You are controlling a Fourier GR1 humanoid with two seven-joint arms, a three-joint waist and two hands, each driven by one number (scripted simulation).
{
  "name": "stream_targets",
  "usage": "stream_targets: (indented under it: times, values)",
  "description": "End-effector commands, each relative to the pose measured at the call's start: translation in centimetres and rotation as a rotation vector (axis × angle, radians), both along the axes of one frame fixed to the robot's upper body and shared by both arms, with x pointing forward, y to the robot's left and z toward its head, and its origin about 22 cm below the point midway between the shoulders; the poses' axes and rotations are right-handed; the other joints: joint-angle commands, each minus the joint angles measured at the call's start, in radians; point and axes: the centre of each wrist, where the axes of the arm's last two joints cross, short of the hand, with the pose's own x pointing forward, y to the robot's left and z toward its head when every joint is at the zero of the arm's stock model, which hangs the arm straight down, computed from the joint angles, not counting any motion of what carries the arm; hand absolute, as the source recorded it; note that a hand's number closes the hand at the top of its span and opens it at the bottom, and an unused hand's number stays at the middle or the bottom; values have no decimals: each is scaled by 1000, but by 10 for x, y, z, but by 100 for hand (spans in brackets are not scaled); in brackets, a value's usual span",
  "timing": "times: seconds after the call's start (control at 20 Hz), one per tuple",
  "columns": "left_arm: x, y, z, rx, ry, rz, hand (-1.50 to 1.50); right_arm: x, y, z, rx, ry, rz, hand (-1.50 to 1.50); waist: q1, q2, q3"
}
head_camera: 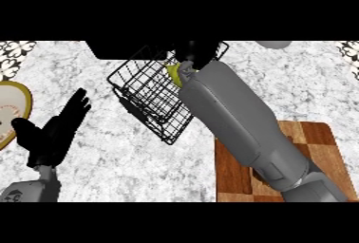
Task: Pick the pear from the cutting board and place it in the tiered basket
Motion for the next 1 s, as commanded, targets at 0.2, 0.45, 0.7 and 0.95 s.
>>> stream_targets:
  times: [0.2,0.45,0.7,0.95]
  values:
    - [-7,-1,-5,-7,13,35,0,-9,-38,26,289,-184,-100,-150,-38,-11,0]
    - [-25,10,-5,-3,19,47,0,-24,-89,25,318,-242,-216,-150,-50,-19,0]
    - [-26,16,6,2,22,41,0,-64,-159,24,338,-262,-280,-150,-46,-14,1]
    - [-24,25,-6,-7,17,45,0,-132,-203,42,297,-271,-276,-150,-59,-14,0]
